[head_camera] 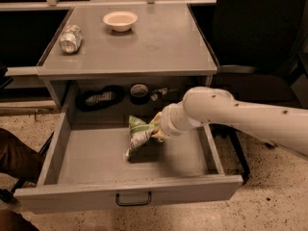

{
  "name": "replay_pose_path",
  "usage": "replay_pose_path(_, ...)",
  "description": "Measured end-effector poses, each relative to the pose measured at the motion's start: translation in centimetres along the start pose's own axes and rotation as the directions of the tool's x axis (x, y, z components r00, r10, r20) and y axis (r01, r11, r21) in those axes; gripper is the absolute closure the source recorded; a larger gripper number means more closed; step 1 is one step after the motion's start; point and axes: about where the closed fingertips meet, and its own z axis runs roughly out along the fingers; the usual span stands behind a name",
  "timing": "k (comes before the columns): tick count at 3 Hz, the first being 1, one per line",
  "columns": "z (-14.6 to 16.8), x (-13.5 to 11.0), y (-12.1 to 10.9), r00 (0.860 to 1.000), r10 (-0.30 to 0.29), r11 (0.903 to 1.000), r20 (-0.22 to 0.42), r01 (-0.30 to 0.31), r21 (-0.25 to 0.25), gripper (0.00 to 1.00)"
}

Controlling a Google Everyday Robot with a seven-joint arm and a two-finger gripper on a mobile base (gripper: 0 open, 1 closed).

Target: Pick green jalapeno chip bag from top drawer and place on counter

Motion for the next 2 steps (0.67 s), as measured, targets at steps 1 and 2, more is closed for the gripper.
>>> replay_pose_path(1,-9.0,-6.0,-1.9,0.996,-0.086,0.9908,0.012,0.084,0.106,1.00)
replay_pose_path(2,-17.4,-12.7,-5.4,0.977,-0.210,0.9479,-0.033,0.212,0.238,1.00)
